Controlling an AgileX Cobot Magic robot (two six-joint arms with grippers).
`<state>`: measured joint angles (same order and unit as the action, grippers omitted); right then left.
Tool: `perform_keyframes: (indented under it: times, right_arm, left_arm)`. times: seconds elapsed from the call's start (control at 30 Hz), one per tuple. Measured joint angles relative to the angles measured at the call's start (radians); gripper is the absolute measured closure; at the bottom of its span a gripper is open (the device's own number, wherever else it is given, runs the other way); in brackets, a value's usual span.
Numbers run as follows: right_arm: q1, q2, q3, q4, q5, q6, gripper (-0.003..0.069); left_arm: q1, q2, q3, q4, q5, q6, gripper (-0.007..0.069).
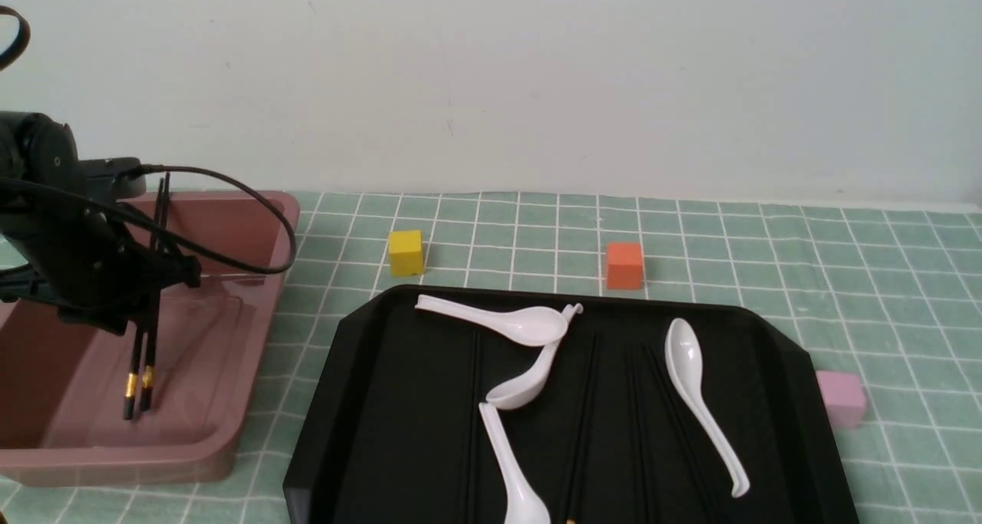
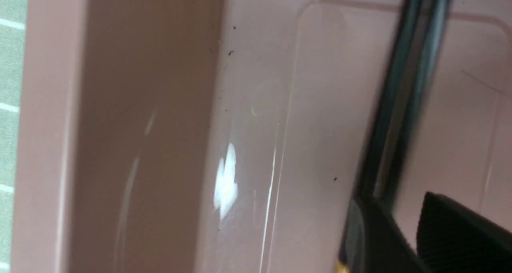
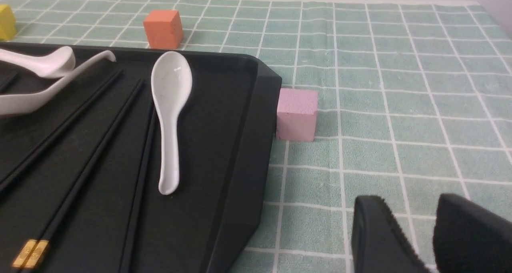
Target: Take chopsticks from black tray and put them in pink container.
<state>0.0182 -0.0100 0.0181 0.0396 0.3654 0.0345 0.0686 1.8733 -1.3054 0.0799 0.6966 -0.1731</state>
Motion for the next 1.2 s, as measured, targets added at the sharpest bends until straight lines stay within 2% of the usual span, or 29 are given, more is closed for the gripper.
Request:
perform_keyframes:
  times: [0.13, 0.3, 0.4, 0.5, 0.57, 0.73, 0.93, 1.1, 1.2]
  right_arm:
    - [0.0, 0.0, 0.0, 0.0, 0.0, 0.0, 0.0419]
    - [0.0, 0.0, 0.0, 0.0, 0.0, 0.0, 0.0419]
    - [0.0, 0.0, 0.0, 0.0, 0.0, 0.0, 0.0419]
    - [0.0, 0.0, 0.0, 0.0, 0.0, 0.0, 0.0419]
    - [0.0, 0.0, 0.0, 0.0, 0.0, 0.0, 0.0419]
    - [0.0, 0.0, 0.0, 0.0, 0.0, 0.0, 0.0419]
    - [0.0, 0.0, 0.0, 0.0, 0.0, 0.0, 0.0419]
    - [0.0, 0.0, 0.0, 0.0, 0.0, 0.0, 0.0419]
    - [0.0, 0.0, 0.0, 0.0, 0.0, 0.0, 0.0419]
  left_arm:
    - [0.0, 0.0, 0.0, 0.0, 0.061, -0.001, 0.0383]
    - [0.0, -0.014, 0.0, 0.0, 0.147, -0.001, 0.0402]
    - [0.0, -0.05, 0.0, 0.0, 0.197, -0.001, 0.0457]
    - [0.0, -0.101, 0.0, -0.007, 0.218, -0.001, 0.0583]
    - [0.0, -0.12, 0.0, -0.01, 0.208, -0.001, 0.0637]
    - [0.0, -0.129, 0.0, 0.0, 0.128, -0.032, 0.0637]
    - [0.0, -0.07, 0.0, 0.144, -0.033, -0.214, 0.0637]
    - [0.0, 0.023, 0.0, 0.267, -0.077, -0.36, 0.0637]
    - [0.0, 0.071, 0.0, 0.286, -0.083, -0.393, 0.0637]
